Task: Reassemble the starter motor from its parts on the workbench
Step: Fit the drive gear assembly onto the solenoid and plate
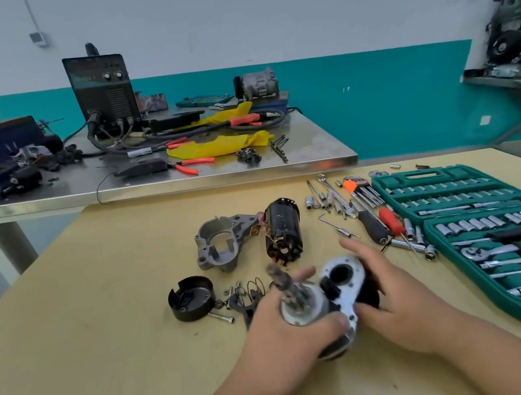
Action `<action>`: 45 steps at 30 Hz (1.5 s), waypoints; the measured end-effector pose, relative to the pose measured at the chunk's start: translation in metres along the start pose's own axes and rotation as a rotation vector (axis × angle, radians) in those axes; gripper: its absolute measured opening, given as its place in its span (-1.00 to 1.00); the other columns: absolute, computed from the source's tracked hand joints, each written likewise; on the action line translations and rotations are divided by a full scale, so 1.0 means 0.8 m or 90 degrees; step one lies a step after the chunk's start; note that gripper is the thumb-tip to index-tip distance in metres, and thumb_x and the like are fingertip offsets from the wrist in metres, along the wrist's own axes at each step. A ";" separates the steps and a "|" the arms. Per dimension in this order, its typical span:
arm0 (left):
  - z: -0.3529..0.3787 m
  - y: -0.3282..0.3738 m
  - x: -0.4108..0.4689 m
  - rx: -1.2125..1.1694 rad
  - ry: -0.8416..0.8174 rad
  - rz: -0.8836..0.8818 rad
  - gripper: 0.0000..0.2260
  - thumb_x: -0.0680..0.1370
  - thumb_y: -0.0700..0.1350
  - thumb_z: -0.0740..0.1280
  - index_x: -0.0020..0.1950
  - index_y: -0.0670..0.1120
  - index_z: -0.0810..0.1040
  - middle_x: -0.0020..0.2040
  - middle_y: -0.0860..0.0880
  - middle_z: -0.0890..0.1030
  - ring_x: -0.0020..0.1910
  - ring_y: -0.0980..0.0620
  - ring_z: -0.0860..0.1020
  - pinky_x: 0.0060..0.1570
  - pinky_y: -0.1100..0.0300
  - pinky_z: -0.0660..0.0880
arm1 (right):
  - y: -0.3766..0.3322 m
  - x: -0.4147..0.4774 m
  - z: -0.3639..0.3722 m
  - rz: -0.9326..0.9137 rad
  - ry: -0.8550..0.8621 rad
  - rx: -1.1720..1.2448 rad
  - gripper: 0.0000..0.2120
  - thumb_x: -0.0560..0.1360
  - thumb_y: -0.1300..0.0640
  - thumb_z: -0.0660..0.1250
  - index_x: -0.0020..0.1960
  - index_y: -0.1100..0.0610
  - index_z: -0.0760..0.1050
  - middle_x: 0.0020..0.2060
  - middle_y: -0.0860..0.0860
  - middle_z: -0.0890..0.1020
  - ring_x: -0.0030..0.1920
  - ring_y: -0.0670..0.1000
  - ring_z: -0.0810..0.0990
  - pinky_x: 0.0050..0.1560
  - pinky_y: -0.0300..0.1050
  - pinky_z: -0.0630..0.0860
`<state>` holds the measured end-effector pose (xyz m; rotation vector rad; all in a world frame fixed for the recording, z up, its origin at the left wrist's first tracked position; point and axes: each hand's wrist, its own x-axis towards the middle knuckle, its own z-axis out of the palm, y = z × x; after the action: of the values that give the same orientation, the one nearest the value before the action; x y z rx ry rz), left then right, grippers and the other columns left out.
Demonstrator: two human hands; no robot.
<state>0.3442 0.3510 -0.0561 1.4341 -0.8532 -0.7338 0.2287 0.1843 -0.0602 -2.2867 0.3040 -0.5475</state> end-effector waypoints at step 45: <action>0.023 0.007 0.020 -0.055 -0.130 -0.167 -0.64 0.55 -0.04 0.41 0.33 0.05 0.46 0.09 -0.06 0.68 0.02 -0.07 0.68 0.05 0.02 0.62 | -0.006 0.020 0.026 0.142 0.252 0.349 -0.43 0.52 -0.19 -0.04 -0.36 0.06 0.60 -0.37 0.11 0.66 -0.34 0.02 0.60 -0.26 -0.10 0.49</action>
<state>0.3363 0.3281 -0.0508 1.4247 -0.7841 -1.1177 0.2524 0.1946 -0.0649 -1.5864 0.5222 -0.8476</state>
